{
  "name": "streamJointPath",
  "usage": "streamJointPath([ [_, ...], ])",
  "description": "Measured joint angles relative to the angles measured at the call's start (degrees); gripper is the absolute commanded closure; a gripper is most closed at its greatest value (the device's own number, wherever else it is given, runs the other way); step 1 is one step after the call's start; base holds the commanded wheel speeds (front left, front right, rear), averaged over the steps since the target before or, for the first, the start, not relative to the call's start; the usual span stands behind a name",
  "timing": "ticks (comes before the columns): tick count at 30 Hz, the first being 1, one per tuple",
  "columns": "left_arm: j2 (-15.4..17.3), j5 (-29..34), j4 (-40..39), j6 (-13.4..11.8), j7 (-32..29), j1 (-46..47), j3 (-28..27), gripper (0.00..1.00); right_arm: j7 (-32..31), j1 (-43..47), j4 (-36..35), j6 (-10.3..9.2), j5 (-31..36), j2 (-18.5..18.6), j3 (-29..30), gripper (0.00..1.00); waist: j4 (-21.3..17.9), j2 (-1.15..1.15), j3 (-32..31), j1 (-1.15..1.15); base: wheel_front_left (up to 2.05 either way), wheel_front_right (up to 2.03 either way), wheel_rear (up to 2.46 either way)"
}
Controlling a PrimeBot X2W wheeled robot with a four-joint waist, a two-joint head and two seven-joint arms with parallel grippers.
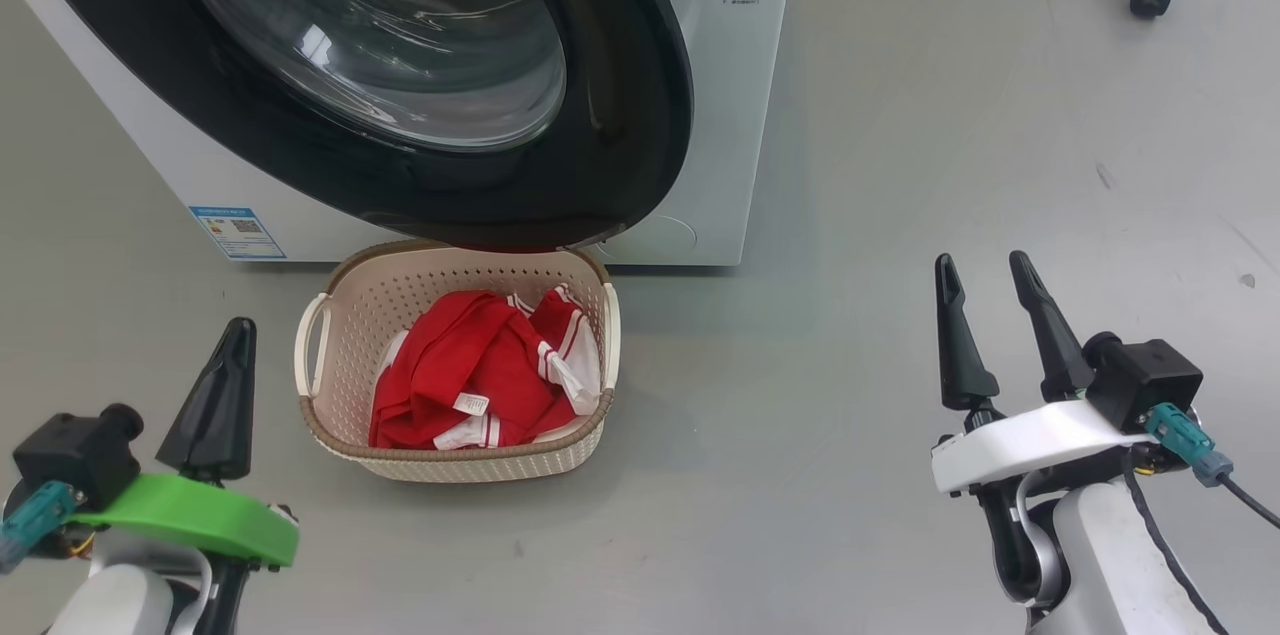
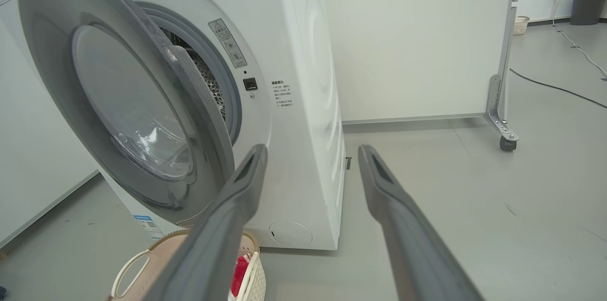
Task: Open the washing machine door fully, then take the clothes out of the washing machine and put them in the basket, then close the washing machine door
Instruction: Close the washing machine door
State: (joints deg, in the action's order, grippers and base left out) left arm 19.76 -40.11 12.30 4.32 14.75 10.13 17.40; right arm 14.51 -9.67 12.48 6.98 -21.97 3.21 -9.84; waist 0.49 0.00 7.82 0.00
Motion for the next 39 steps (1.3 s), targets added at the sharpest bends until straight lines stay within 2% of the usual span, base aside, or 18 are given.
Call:
streamJointPath([
  [3,-0.22,1.21,-0.29,-0.69,0.0,-1.43,-0.46,1.0,0.0,0.59,0.07,0.0,0.02,-0.01,-0.35,0.0,0.09,0.0,-0.38,0.0,0.0,0.0,0.0],
  [4,-0.43,1.83,-0.48,-1.04,0.0,-1.88,-0.48,0.85,0.0,0.8,0.04,0.0,0.02,-0.01,-0.4,0.0,0.09,0.0,-0.5,0.0,0.0,0.0,0.0],
  [5,-0.67,2.67,-0.65,-1.11,0.0,-2.21,-0.49,0.63,0.0,0.9,0.05,0.0,0.02,-0.02,-0.4,0.0,0.1,0.0,-0.61,0.0,0.0,0.0,0.0],
  [6,-0.87,3.23,-0.93,-1.48,-0.03,-2.52,-0.53,0.36,0.0,0.91,0.05,0.0,0.02,-0.01,-0.4,0.0,0.12,0.0,-0.72,0.0,0.0,0.0,0.0],
  [7,-1.0,3.75,-1.25,-1.59,-0.03,-2.75,-0.59,0.0,0.0,0.91,0.04,0.0,0.02,-0.01,-0.41,0.0,0.13,0.0,-0.79,0.0,0.0,0.0,0.0],
  [16,-3.46,7.94,-4.97,-3.28,-0.04,-3.67,-3.58,0.0,0.0,1.17,0.04,0.0,0.46,-0.02,-1.08,0.0,0.3,0.0,-1.1,0.0,0.0,0.0,0.0],
  [21,-4.71,10.74,-6.36,-3.38,-0.05,-4.81,-4.0,0.0,0.0,1.78,0.05,0.0,0.46,-0.03,-1.51,0.0,0.45,0.0,-1.2,0.0,0.0,0.0,0.0],
  [32,-7.28,13.16,-7.72,-3.53,-0.04,-7.27,-6.03,0.0,0.0,1.9,0.22,0.01,0.45,-0.03,-2.24,0.0,0.72,0.0,-1.56,0.0,0.0,0.0,0.0],
  [36,-9.8,12.23,-8.1,-3.46,-0.04,-7.92,-7.35,0.0,0.0,1.9,0.23,0.01,0.45,-0.02,-2.46,0.0,0.74,0.0,-1.76,0.0,0.0,0.0,0.0],
  [39,-10.24,12.16,-8.23,-3.13,-0.04,-7.94,-8.1,0.0,0.0,1.91,0.29,0.01,0.45,-0.03,-2.79,0.0,0.75,0.0,-1.91,0.0,0.0,0.0,0.0],
])
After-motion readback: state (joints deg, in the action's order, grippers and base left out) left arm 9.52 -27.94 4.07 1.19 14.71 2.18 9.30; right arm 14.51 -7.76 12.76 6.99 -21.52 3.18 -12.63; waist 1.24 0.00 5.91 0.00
